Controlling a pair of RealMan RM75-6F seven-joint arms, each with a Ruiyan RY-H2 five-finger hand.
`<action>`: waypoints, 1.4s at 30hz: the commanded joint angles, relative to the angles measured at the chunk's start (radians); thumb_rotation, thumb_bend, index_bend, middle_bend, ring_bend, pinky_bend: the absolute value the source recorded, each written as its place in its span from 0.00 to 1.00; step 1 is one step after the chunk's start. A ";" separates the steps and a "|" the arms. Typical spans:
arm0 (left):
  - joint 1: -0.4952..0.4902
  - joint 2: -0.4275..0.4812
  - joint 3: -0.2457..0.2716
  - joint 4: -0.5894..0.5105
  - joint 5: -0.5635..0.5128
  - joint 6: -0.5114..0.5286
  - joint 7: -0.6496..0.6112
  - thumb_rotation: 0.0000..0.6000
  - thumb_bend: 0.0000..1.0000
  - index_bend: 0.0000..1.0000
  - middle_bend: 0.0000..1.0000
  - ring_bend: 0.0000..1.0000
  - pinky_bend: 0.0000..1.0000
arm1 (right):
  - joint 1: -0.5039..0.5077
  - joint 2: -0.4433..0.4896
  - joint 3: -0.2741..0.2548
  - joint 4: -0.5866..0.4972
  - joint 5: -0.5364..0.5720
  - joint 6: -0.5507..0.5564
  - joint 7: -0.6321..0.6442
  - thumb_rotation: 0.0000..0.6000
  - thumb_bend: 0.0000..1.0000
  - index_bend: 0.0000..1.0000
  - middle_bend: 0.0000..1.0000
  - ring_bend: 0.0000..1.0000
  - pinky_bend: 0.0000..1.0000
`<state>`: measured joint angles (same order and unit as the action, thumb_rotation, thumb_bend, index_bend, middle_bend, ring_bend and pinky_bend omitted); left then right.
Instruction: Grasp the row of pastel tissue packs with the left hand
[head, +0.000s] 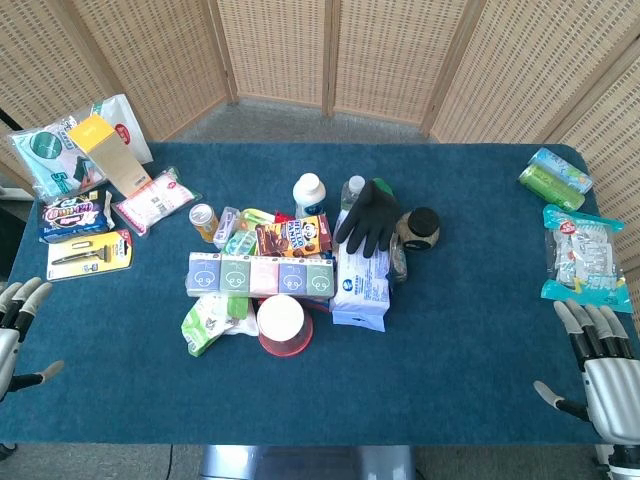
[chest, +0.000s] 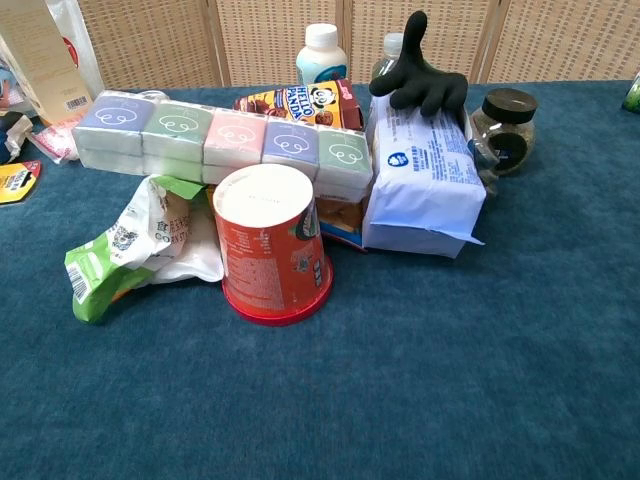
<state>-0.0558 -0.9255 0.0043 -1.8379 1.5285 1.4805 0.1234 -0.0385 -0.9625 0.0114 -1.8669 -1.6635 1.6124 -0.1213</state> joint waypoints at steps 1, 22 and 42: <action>-0.001 -0.001 -0.001 0.002 -0.002 -0.002 0.001 1.00 0.00 0.00 0.00 0.00 0.00 | 0.001 -0.001 0.000 0.001 0.001 -0.003 -0.003 1.00 0.00 0.00 0.00 0.00 0.00; -0.267 -0.047 -0.124 -0.140 0.003 -0.265 0.101 1.00 0.00 0.00 0.00 0.00 0.00 | -0.004 0.004 -0.008 -0.013 -0.022 0.008 0.000 1.00 0.00 0.00 0.00 0.00 0.00; -0.574 -0.290 -0.244 -0.098 -0.519 -0.448 0.483 1.00 0.00 0.00 0.00 0.00 0.00 | -0.013 0.042 0.001 -0.017 -0.018 0.039 0.077 1.00 0.00 0.00 0.00 0.00 0.00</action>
<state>-0.6061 -1.1928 -0.2305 -1.9547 1.0360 1.0429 0.5926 -0.0517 -0.9206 0.0128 -1.8835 -1.6819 1.6513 -0.0444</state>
